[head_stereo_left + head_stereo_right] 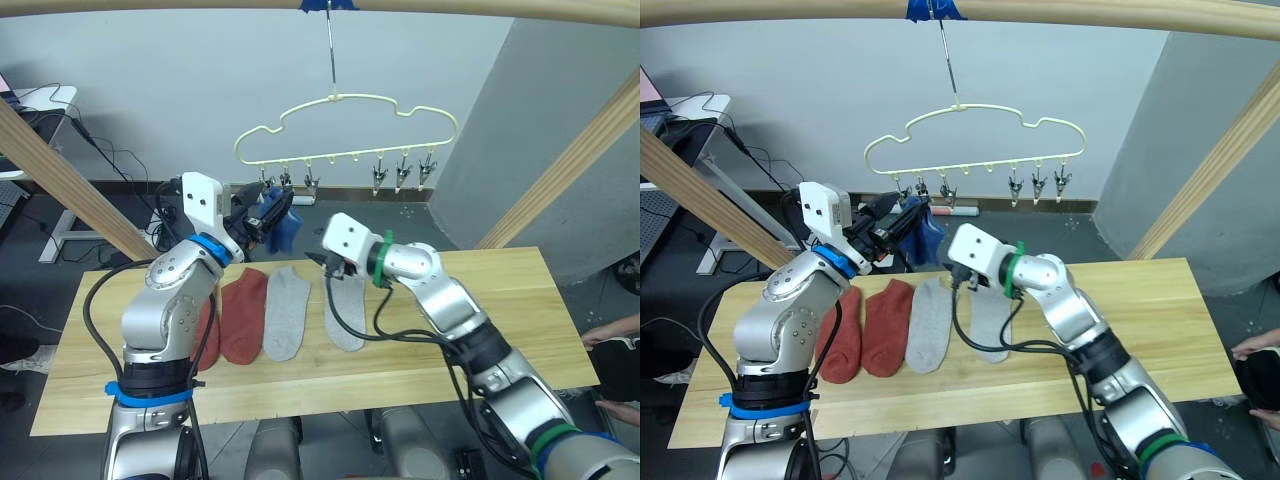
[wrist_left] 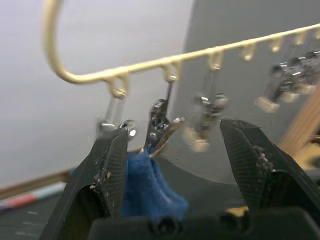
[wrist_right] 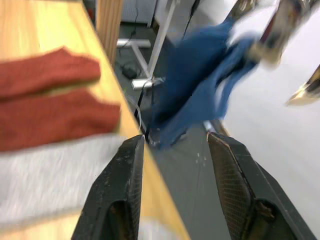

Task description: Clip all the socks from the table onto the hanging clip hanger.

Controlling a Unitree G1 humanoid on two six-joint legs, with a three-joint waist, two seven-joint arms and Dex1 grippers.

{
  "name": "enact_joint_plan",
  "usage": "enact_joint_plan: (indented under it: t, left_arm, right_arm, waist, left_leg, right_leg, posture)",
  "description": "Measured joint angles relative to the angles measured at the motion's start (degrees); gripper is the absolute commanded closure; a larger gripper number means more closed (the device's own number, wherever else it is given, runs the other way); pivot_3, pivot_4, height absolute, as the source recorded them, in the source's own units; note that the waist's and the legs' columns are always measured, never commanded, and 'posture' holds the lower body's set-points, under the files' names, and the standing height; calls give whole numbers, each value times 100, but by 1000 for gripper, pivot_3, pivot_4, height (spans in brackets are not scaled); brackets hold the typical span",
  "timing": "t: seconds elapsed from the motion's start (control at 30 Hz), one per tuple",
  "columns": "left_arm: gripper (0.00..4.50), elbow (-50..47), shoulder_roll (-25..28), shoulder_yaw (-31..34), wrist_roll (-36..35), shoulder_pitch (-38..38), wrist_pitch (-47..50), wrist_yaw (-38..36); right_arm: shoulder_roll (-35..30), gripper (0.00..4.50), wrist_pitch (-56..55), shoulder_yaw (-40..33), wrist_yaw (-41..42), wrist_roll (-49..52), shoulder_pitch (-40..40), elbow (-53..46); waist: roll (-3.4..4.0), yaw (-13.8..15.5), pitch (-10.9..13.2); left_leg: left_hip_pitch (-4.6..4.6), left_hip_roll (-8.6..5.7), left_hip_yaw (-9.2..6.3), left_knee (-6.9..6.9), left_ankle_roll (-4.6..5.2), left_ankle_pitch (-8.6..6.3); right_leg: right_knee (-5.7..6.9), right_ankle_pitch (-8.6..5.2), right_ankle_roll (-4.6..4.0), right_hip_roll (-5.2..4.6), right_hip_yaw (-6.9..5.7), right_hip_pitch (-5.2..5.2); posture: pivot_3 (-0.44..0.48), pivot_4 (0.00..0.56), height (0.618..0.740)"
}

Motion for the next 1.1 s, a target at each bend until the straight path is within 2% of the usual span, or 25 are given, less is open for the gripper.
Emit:
enact_joint_plan:
  t: [0.2, 0.43, 0.73, 1.1]
  left_arm:
    - [1270, -153, -388, -461, 734, 395, -894, 252]
    - [1270, 55, -1023, -783, 1351, 460, -1584, 751]
    - [1270, 826, -1531, -1002, 1795, 158, -2014, 1191]
    - [1270, 1267, -1591, -864, 1914, -77, -2271, 1488]
  right_arm:
    - [-728, 2371, 756, -654, 394, 592, 705, -1479]
    - [-1007, 2371, 1784, -1444, 381, 1367, 931, -2647]
    - [-1033, 2371, 2339, -1664, 28, 1752, 1114, -3067]
    - [-1238, 2371, 2378, -1674, -174, 1940, 1153, -3091]
  waist:
    - [0, 10, 0]
    - [0, -14, 0]
    - [-1, -82, -1]
    - [-1, -110, 0]
  left_leg:
    - [0, 3, -3, 2, 0, 0]
    - [2, 1, 0, 8, 2, 2]
    - [0, -1, 2, 7, 3, 2]
    - [0, 0, 2, 7, 3, 2]
  right_leg:
    - [3, 0, 0, 4, -1, 1]
    - [3, -6, 18, 7, 3, 4]
    - [-1, -6, 19, 7, 4, 3]
    - [-1, -8, 23, 8, 4, 3]
  posture:
    - [-194, 272, 740]
    - [-232, 272, 740]
    - [-260, 270, 740]
    - [-265, 271, 740]
